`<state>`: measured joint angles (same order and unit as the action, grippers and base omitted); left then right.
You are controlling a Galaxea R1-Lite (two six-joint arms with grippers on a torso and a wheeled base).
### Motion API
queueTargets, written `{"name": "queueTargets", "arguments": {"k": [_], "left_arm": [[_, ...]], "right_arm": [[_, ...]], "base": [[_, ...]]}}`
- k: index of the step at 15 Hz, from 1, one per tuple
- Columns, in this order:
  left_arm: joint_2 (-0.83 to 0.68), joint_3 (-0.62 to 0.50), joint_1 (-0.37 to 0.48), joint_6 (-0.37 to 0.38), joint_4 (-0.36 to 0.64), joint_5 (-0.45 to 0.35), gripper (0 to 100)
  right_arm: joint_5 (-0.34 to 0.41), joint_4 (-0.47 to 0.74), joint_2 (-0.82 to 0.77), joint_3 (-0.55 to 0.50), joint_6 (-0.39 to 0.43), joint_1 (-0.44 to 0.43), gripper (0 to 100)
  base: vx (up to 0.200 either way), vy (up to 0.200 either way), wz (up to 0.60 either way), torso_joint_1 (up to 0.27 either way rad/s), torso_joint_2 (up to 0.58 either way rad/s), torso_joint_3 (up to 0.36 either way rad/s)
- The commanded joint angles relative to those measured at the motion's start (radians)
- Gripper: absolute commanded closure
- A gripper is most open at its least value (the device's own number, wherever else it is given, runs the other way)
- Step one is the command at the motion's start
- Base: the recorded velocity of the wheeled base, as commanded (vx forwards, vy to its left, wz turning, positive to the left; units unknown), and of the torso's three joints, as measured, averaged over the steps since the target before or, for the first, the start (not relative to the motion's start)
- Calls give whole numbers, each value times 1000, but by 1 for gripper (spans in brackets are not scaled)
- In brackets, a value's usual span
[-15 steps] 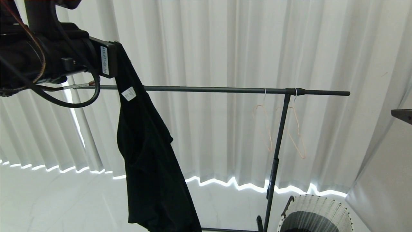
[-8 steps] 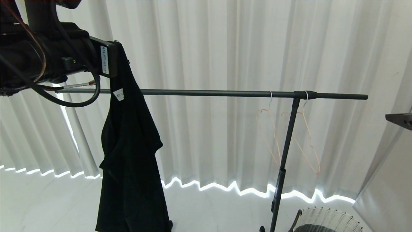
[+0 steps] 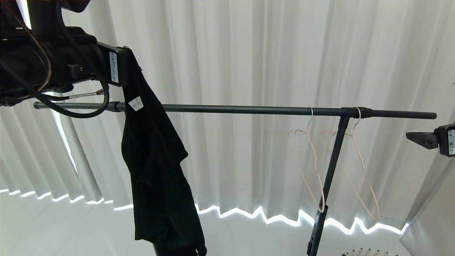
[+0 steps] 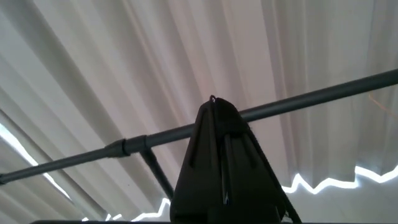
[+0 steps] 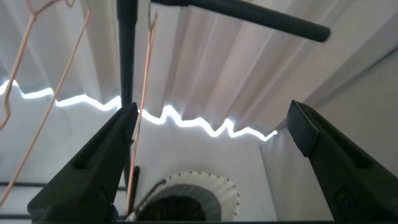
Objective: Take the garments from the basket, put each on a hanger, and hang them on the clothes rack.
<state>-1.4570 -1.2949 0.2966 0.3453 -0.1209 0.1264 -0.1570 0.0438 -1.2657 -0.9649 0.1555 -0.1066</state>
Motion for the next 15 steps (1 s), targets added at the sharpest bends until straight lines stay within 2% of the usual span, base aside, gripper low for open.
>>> {"name": "queueTargets", "arguments": {"k": [1, 7, 12, 15], "left_arm": [[-3, 16, -13, 0, 0, 1, 100], [29, 89, -82, -9, -2, 87, 100], [87, 203, -97, -12, -2, 121, 100], [89, 204, -99, -12, -2, 122, 100]], "right_arm": [[16, -19, -66, 3, -19, -1, 0], [44, -55, -310, 11, -160, -15, 0], [48, -252, -495, 92, -163, -16, 0], [48, -311, -564, 100, -194, -15, 0]], "base": [[0, 0, 0, 0, 0, 0], [0, 0, 0, 0, 0, 0], [0, 0, 0, 0, 0, 0], [0, 0, 0, 0, 0, 0]]}}
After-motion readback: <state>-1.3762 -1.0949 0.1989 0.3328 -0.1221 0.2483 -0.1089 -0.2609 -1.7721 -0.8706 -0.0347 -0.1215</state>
